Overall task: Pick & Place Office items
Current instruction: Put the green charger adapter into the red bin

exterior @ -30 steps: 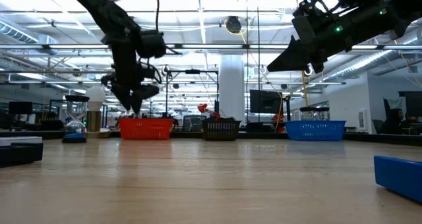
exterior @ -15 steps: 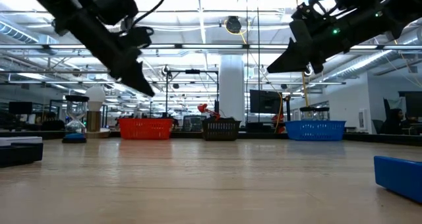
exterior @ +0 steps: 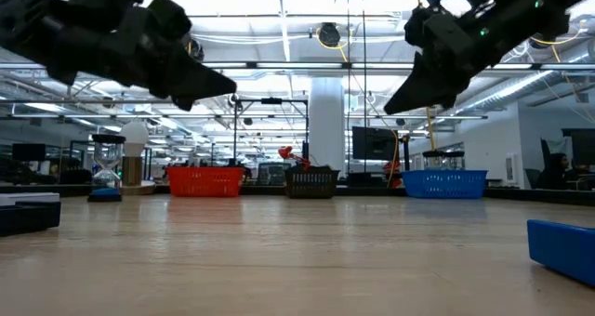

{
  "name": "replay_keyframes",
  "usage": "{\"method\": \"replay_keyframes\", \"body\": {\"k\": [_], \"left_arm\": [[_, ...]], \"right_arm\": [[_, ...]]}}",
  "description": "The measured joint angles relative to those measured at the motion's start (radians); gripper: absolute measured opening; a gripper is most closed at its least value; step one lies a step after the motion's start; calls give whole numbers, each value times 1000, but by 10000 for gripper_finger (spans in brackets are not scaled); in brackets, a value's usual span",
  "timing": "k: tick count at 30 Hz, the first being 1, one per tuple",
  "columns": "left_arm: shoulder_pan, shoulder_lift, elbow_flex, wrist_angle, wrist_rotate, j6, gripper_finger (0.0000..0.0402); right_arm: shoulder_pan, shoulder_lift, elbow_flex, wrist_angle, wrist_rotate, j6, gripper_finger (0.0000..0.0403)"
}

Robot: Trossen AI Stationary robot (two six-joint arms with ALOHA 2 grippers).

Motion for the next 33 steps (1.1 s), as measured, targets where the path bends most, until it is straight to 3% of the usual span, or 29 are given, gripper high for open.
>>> {"method": "replay_keyframes", "body": {"k": [3, 9, 15, 20, 26, 33], "left_arm": [[-17, 22, -31, 71, -3, -9, 27], [-29, 47, -39, 69, -3, -15, 10], [-33, 54, -39, 71, -2, -18, 13], [-32, 54, -39, 71, -4, -20, 27], [-32, 54, -38, 71, -7, -21, 9], [-32, 54, -38, 71, -8, -25, 20]], "right_arm": [[53, 5, 69, -145, 74, 29, 1], [158, 3, 194, -370, 83, 169, 0], [285, 14, 291, -668, 158, 411, 0], [403, 44, 340, -903, 153, 679, 0], [530, 137, 396, -1137, 47, 1008, 0], [615, 219, 400, -1195, -121, 1266, 5]]}}
